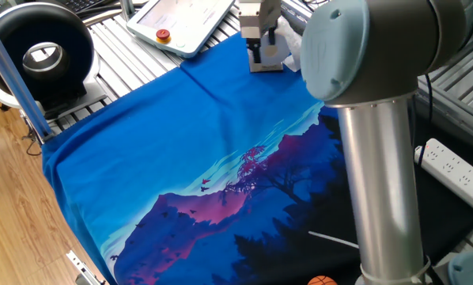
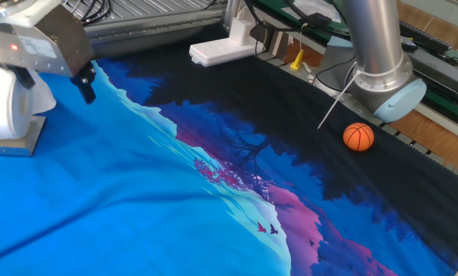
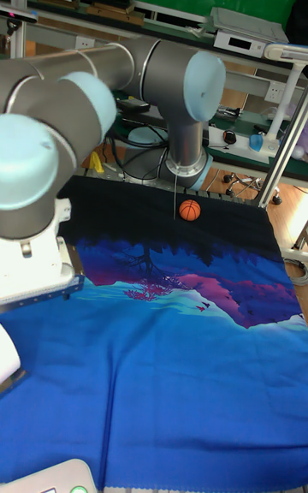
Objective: Put the toilet paper on its holder
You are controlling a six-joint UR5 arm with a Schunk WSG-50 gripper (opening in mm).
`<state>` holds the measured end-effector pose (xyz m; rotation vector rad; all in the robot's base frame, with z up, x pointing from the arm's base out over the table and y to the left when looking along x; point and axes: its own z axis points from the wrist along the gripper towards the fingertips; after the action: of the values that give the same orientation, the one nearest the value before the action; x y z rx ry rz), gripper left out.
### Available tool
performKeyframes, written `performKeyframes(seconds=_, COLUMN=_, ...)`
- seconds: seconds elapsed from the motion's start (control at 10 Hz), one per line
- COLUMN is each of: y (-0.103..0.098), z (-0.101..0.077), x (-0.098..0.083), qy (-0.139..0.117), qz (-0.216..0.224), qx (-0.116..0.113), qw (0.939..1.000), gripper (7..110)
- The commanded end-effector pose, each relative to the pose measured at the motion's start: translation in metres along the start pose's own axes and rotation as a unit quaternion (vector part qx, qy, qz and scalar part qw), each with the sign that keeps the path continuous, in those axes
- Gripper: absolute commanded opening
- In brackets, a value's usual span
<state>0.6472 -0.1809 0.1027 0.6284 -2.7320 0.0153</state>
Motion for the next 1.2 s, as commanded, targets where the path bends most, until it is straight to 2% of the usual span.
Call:
performKeyframes(seconds=0.0, y=-0.018, z=-0.018, x=0.010, qy=0.008, qz=0.026, qx=0.063, qw=0.9977, gripper=44)
performKeyframes(seconds=0.1, y=-0.026, z=-0.016, x=0.008, qy=0.008, qz=0.028, qx=0.072, qw=0.9970, gripper=44)
performKeyframes(seconds=0.2, y=-0.006, z=-0.011, x=0.002, qy=0.001, qz=0.033, qx=0.032, qw=0.9989, gripper=44)
performKeyframes(seconds=0.3, y=0.004, z=-0.012, x=0.005, qy=0.005, qz=0.031, qx=0.012, qw=0.9994, gripper=44)
performKeyframes(seconds=0.4, y=0.018, z=-0.014, x=0.003, qy=0.002, qz=0.018, qx=-0.017, qw=0.9997, gripper=44)
performKeyframes(seconds=0.5, y=0.040, z=-0.016, x=-0.003, qy=-0.010, qz=0.007, qx=-0.063, qw=0.9980, gripper=44)
performKeyframes(seconds=0.7, y=0.033, z=-0.008, x=-0.012, qy=-0.013, qz=-0.027, qx=-0.066, qw=0.9974, gripper=44)
performKeyframes(seconds=0.9, y=0.024, z=0.004, x=-0.019, qy=-0.013, qz=-0.042, qx=-0.056, qw=0.9975, gripper=44)
performKeyframes(seconds=1.0, y=0.015, z=0.009, x=-0.022, qy=-0.013, qz=-0.046, qx=-0.041, qw=0.9980, gripper=44)
performKeyframes(seconds=1.1, y=-0.001, z=0.009, x=-0.023, qy=-0.012, qz=-0.055, qx=-0.012, qw=0.9983, gripper=44)
